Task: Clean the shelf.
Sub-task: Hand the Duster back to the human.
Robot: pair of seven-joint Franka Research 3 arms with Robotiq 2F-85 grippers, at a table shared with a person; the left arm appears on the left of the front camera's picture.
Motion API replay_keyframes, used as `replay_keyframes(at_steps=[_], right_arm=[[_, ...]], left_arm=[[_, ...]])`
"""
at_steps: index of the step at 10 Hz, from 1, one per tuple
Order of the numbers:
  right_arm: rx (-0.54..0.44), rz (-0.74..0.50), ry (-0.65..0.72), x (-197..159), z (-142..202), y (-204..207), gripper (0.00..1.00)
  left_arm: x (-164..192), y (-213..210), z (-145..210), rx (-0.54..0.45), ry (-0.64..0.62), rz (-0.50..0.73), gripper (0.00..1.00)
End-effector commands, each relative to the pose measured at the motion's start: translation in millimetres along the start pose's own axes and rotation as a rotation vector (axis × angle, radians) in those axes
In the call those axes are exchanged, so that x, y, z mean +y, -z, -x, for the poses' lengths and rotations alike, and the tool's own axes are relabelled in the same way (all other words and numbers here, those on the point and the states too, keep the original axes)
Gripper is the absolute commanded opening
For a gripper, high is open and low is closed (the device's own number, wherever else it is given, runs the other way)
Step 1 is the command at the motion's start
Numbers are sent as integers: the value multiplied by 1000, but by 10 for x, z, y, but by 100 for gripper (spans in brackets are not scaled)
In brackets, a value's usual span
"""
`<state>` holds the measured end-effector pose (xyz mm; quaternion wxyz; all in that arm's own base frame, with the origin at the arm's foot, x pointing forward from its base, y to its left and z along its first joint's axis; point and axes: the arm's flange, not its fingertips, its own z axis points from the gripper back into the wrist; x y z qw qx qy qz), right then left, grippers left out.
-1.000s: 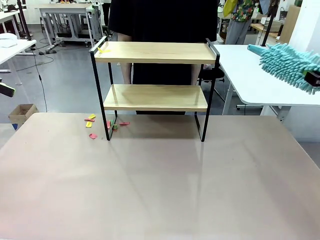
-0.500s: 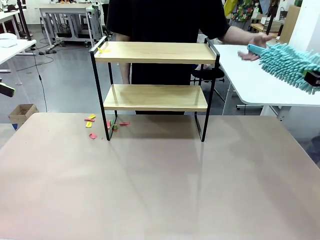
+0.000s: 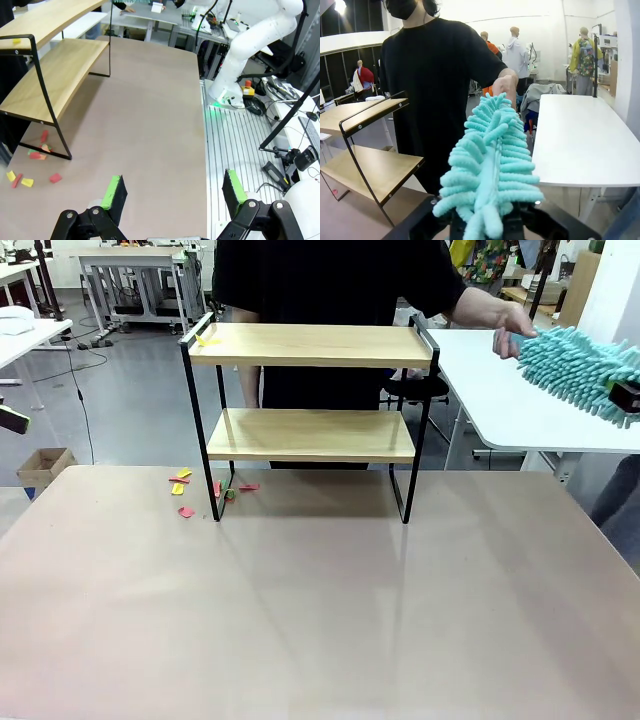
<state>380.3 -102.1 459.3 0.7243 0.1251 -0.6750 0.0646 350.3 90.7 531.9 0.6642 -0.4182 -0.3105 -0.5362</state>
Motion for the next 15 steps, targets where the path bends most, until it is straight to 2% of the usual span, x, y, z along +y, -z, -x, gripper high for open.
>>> replay_keyframes(at_steps=[1,2,3,4,6,7,9,11,12,13,14,15], right_arm=[[0,0,0,0,0,0,65],[-9,-8,-3,8,-24,-5,73],[-10,-21,12,12,-74,-26,100],[-27,-27,48,-24,-199,-87,100],[-120,-35,186,-166,-584,-246,97],[-164,-29,234,-231,-736,-313,100],[-314,-10,396,-522,-1190,-576,100],[-436,18,556,-836,-1421,-806,100],[-468,31,608,-981,-1442,-876,100],[-455,17,632,-1062,-1422,-882,100],[-406,20,584,-1071,-1371,-808,100],[-447,45,587,-1003,-1461,-992,100]], left_arm=[[-20,-6,-21,-12,1,2,100],[-20,-6,-21,-12,1,2,100],[-20,-6,-21,-12,1,2,100],[-20,-6,-21,-12,1,2,100],[-20,-6,-21,-12,1,2,100],[-20,-6,-21,-12,1,2,100],[-20,-6,-21,-12,1,2,100],[-20,-6,-21,-12,1,2,100],[-20,-6,-21,-12,1,2,100],[-20,-6,-21,-12,1,2,100],[-20,-6,-21,-12,1,2,100],[-20,-6,-21,-12,1,2,100]])
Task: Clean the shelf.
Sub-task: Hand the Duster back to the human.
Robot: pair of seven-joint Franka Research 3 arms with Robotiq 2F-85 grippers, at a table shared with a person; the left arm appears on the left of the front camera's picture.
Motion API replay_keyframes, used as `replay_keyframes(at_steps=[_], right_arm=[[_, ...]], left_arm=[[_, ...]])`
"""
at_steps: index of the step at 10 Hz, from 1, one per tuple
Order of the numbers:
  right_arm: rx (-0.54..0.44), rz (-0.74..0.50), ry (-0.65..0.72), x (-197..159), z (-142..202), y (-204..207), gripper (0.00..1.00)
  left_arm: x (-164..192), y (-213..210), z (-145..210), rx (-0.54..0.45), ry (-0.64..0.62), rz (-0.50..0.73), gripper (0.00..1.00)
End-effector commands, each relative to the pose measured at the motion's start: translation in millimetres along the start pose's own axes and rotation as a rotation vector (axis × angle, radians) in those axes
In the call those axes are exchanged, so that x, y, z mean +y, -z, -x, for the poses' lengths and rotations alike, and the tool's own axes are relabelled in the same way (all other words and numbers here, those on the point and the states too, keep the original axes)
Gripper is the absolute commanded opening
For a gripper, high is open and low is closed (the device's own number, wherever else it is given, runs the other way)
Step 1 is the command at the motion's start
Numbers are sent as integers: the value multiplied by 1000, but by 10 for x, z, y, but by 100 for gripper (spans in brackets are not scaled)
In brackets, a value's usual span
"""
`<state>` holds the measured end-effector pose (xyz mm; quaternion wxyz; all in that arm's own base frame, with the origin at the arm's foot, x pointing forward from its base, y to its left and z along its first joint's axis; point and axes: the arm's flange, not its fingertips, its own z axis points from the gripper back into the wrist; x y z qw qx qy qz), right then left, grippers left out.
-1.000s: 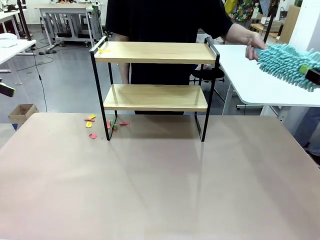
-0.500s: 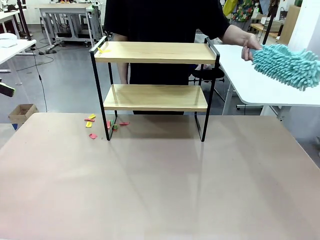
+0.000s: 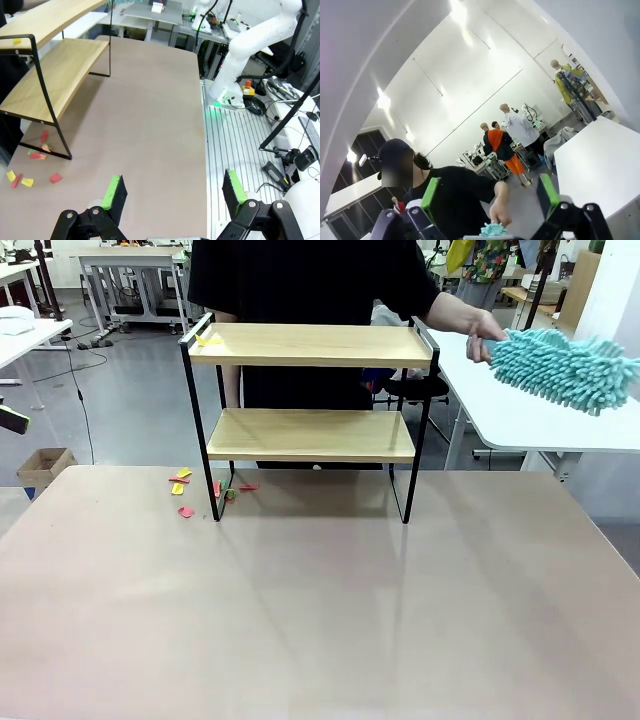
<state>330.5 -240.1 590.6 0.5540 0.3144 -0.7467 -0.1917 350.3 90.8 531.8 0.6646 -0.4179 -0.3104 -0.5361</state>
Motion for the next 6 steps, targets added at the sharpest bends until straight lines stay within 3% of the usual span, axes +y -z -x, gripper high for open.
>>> replay_keyframes(at_steps=[1,6], right_arm=[[-15,-2,-13,113,-59,-38,100],[-15,-2,-13,113,-59,-38,100]], left_arm=[[-20,-5,-21,-12,2,2,100],[-20,-5,-21,-12,2,2,100]])
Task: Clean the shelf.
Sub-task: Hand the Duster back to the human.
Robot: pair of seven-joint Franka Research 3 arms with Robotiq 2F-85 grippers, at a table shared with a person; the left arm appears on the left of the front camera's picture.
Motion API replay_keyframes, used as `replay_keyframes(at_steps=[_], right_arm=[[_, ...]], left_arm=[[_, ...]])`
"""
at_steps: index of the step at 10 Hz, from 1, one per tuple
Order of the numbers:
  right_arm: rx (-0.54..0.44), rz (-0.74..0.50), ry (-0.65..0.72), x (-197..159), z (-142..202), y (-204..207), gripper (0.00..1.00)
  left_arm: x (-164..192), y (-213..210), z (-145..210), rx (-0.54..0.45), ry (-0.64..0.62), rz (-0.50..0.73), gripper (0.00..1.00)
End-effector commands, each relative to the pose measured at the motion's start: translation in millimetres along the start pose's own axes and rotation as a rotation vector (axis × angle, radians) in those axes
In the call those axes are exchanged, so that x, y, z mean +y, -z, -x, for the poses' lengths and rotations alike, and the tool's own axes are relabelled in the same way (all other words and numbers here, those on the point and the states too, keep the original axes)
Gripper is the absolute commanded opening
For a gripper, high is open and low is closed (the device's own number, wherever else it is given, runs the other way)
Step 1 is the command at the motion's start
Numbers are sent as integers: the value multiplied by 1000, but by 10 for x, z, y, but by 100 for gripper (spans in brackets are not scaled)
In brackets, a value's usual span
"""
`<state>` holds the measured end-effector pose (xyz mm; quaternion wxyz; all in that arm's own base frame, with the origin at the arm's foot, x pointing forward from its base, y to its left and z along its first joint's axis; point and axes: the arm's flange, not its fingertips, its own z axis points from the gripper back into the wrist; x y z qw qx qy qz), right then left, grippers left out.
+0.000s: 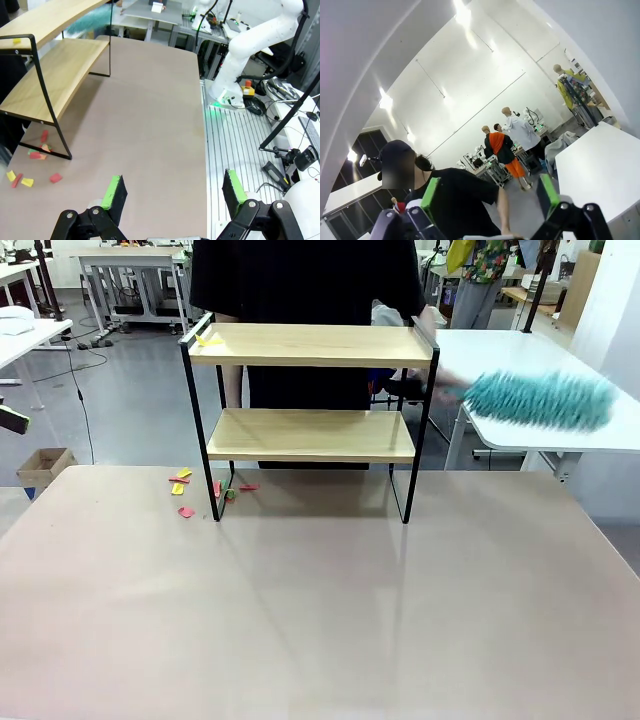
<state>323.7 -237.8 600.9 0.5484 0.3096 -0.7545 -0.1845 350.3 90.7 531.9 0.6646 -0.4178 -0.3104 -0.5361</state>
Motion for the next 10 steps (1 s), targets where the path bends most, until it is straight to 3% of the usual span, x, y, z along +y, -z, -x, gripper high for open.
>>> replay_keyframes(at_steps=[1,10], right_arm=[[-1,10,5,14,11,-7,100],[-1,10,5,14,11,-7,100]], left_arm=[[-20,-5,-21,-12,2,2,100],[-20,-5,-21,-12,2,2,100]])
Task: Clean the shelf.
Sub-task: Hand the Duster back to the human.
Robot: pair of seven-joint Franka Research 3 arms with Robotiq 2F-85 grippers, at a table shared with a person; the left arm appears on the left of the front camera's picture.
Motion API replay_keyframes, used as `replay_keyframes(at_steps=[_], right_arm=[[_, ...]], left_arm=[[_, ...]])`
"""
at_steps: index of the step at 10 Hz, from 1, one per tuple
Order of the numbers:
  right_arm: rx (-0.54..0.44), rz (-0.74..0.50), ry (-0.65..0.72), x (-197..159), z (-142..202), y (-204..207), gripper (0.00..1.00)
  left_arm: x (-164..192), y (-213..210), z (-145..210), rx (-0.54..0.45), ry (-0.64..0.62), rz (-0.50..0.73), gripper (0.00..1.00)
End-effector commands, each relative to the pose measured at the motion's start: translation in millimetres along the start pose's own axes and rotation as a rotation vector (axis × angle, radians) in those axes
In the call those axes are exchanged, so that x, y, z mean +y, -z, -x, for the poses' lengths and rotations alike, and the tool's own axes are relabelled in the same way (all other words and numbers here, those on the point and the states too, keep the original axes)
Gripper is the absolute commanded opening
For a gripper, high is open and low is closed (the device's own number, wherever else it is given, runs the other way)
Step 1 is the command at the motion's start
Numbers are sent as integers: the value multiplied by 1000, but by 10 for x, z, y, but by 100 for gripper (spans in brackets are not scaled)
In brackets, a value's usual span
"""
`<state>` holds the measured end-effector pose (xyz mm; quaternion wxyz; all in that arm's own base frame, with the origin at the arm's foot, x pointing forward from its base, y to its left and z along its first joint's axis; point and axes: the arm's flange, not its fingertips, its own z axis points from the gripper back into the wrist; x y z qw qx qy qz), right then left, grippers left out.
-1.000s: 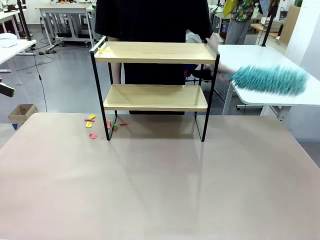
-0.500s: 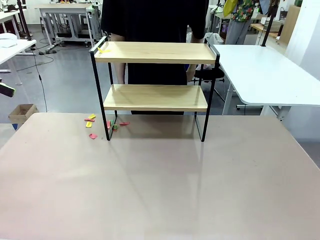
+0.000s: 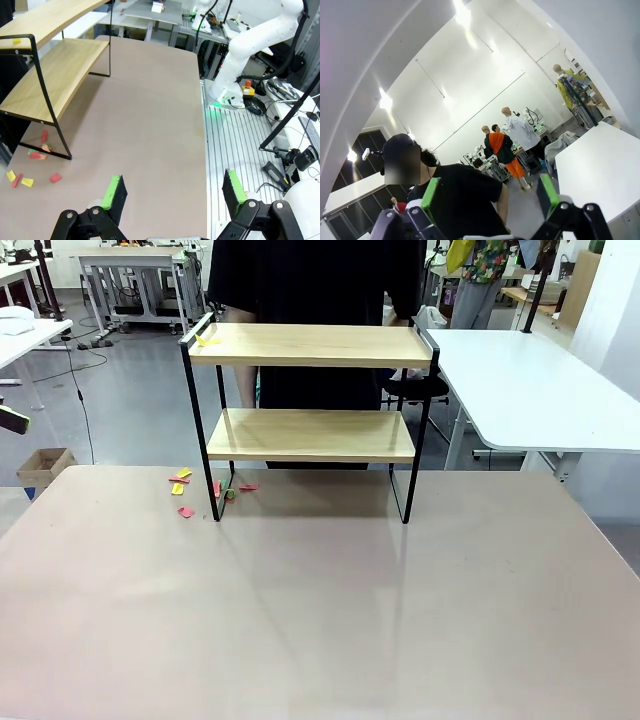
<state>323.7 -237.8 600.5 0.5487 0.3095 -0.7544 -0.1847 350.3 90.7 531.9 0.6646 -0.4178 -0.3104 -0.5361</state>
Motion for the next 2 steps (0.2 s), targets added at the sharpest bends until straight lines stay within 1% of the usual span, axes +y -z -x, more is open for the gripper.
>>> replay_keyframes(at_steps=[1,2], right_arm=[[-1,9,5,16,8,-6,100],[-1,9,5,16,8,-6,100]], left_arm=[[-20,-5,-21,-12,2,2,100],[-20,-5,-21,-12,2,2,100]])
